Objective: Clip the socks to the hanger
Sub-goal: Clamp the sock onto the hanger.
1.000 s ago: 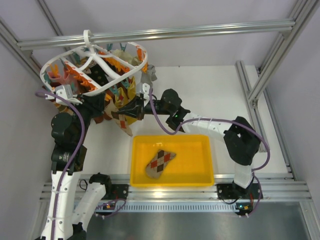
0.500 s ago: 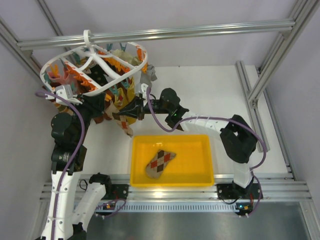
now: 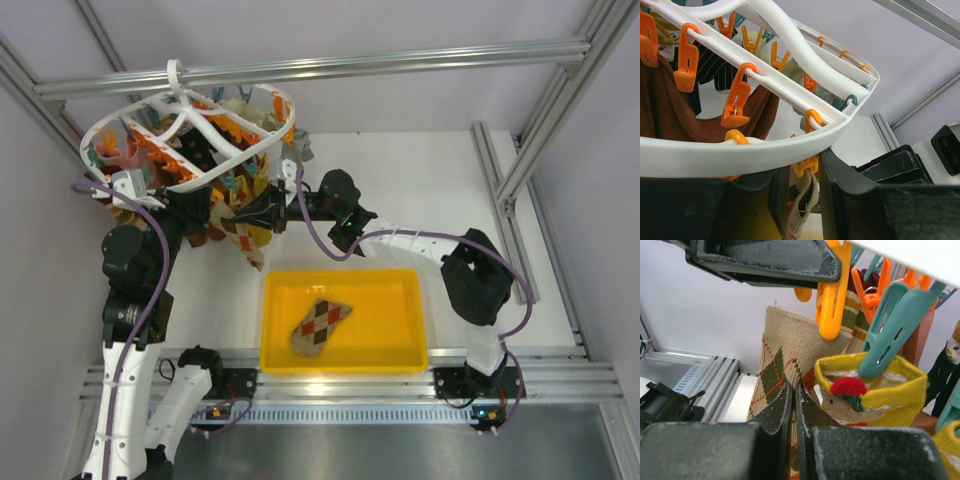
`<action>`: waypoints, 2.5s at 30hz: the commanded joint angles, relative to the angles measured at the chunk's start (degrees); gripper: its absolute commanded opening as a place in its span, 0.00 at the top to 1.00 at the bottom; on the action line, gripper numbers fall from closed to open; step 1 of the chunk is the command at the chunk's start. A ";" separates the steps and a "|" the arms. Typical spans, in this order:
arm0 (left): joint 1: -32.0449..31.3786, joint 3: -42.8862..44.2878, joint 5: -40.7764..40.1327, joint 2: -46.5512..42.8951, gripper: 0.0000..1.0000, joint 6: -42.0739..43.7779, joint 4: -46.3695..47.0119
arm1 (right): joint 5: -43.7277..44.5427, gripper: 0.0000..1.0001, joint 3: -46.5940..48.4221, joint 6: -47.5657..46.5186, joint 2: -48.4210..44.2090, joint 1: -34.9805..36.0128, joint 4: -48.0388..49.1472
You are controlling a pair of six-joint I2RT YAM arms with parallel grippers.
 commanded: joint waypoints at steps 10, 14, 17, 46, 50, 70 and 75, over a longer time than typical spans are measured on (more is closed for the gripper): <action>-0.06 0.23 4.89 0.10 1.00 0.48 3.14 | -0.44 1.00 6.01 0.39 2.06 -1.14 2.66; -0.06 0.40 5.15 0.45 1.00 0.56 2.79 | 0.61 1.00 7.24 0.39 2.41 -1.23 2.74; -0.06 0.67 4.89 0.63 1.00 0.65 2.53 | 0.70 1.00 7.24 1.09 2.15 -1.23 3.54; 1.17 5.50 0.07 -8.15 0.48 2.58 -4.58 | 3.95 1.00 3.99 -0.05 -2.16 -7.29 -4.10; 2.66 7.17 -1.26 -9.30 0.50 3.37 -10.65 | 3.43 1.00 3.90 -0.40 -2.86 -8.35 -6.47; 2.75 2.95 1.90 -3.68 0.61 0.83 -7.32 | -1.49 1.00 1.97 -1.90 -5.93 -8.53 -9.38; 2.75 2.95 0.84 -2.54 0.75 0.65 -6.53 | -4.57 0.79 0.74 -3.39 -8.22 -8.53 -12.36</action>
